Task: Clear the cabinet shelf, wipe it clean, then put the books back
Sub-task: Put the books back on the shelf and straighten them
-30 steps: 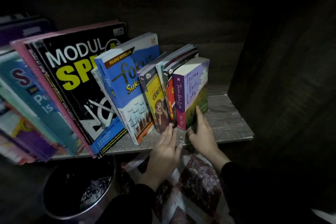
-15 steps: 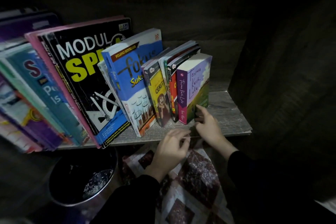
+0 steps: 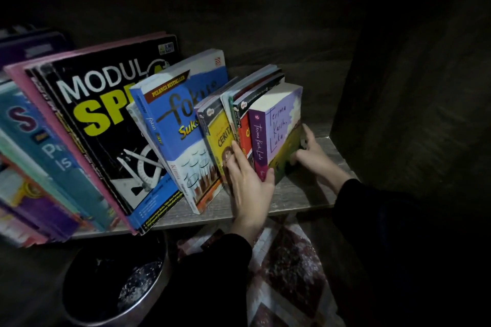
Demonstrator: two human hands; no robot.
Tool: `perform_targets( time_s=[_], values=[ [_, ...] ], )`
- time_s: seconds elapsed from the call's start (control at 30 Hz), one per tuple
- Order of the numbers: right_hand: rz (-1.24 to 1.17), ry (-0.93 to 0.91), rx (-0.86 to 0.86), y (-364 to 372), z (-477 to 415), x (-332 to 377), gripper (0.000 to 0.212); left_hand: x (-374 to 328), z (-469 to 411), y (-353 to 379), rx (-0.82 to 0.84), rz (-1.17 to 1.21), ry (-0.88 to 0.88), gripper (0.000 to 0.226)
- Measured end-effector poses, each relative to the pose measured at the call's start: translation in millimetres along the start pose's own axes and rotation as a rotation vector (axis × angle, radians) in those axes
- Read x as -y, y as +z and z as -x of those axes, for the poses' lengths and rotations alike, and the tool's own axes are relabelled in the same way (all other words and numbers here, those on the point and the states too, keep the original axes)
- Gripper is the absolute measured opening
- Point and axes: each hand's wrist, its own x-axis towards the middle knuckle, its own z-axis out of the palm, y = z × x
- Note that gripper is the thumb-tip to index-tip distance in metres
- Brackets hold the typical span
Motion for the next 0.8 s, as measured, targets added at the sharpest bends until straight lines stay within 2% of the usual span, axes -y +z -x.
perform_targets(
  time_s=[0.1, 0.2, 0.27, 0.53, 0.8],
  values=[
    [-0.006, 0.011, -0.019, -6.6, -20.0, 13.2, 0.082, -13.8, -7.7, 7.0, -0.152, 0.068, 0.048, 0.096],
    [0.029, 0.017, 0.054, -7.2, -29.8, 25.0, 0.071, -28.7, -22.9, 8.5, -0.202, 0.127, -0.029, 0.104],
    [-0.002, 0.013, 0.128, -4.2, -30.6, 27.6, 0.073, -32.8, -32.5, 6.6, -0.226, 0.123, -0.055, 0.103],
    [-0.034, -0.003, 0.167, -1.2, -25.8, 16.4, 0.076, -24.9, -31.6, -20.1, -0.065, 0.163, 0.055, 0.078],
    [-0.013, 0.002, 0.285, 8.6, -7.2, 16.6, 0.093, -6.8, -16.6, -64.5, 0.025, 0.231, 0.041, 0.088]
  ],
)
